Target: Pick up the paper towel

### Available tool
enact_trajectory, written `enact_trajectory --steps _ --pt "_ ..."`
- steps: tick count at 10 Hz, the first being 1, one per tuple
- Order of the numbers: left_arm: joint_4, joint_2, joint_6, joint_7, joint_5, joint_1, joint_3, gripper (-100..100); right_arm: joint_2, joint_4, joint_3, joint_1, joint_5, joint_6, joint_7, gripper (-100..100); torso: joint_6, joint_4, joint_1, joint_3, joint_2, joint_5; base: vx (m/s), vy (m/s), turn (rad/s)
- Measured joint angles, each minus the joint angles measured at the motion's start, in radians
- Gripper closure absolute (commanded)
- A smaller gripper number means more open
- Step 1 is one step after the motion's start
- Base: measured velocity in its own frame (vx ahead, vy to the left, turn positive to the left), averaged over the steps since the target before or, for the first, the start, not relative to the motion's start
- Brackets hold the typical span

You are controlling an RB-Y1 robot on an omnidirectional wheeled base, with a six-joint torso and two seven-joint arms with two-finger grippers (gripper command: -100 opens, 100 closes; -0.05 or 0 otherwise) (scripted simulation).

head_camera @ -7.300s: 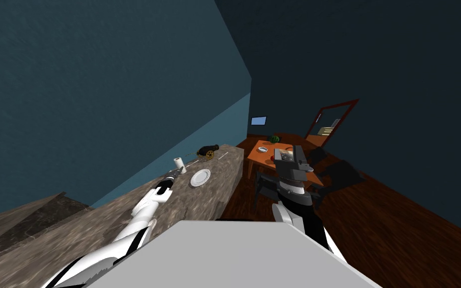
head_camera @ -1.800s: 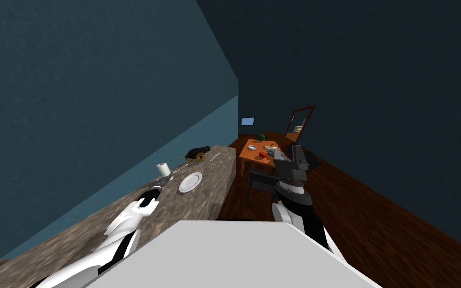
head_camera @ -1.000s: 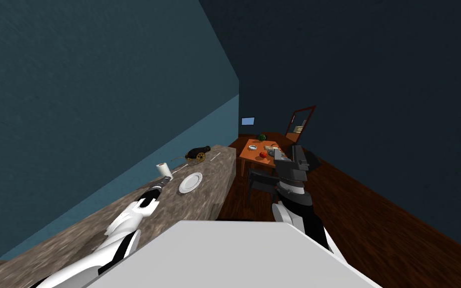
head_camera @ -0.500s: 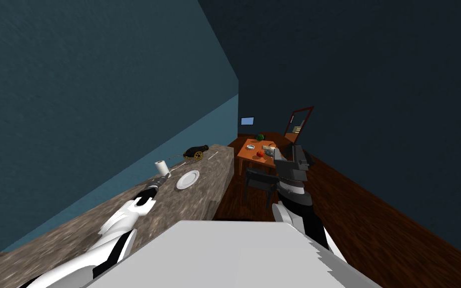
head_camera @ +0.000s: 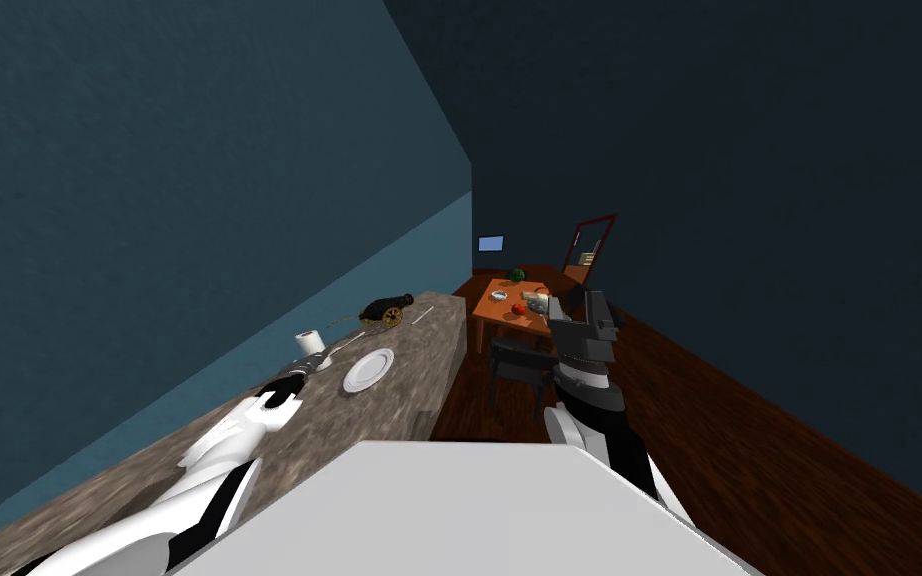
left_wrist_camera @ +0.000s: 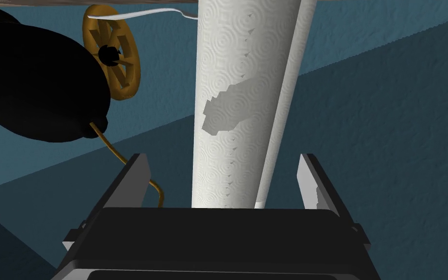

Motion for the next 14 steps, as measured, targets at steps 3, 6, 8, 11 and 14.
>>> enact_trajectory --steps 3,6,8,11,14 --pt "-0.030 -0.011 0.010 0.027 -0.031 0.017 0.014 -100 0.000 0.000 0.000 0.000 0.000 0.000 0.000 0 0.000 0.000 0.000 0.001 0.001 0.000 0.063 0.056 -0.036" --pt "-0.049 -0.014 0.018 0.045 -0.045 0.030 0.020 100 0.000 0.000 0.000 0.000 0.000 0.000 0.000 0 0.002 0.001 -0.004 0.002 0.003 0.000 0.012 0.013 0.002" --pt "-0.050 -0.015 0.018 0.044 -0.046 0.030 0.019 100 0.000 0.000 0.000 0.000 0.000 0.000 0.000 0 0.001 0.001 -0.004 0.003 0.004 0.000 0.000 0.000 0.000" --pt "-0.050 -0.015 0.018 0.045 -0.046 0.029 0.019 100 0.000 0.000 0.000 0.000 0.000 0.000 0.000 0 0.001 0.001 -0.004 0.003 0.004 0.000 -0.017 -0.017 0.015" --pt "-0.026 -0.001 0.009 0.018 -0.011 0.010 0.003 0 0.000 0.000 0.000 0.000 0.000 0.000 0.000 0 -0.001 0.000 -0.006 0.004 0.009 0.003 -0.050 -0.043 0.016"
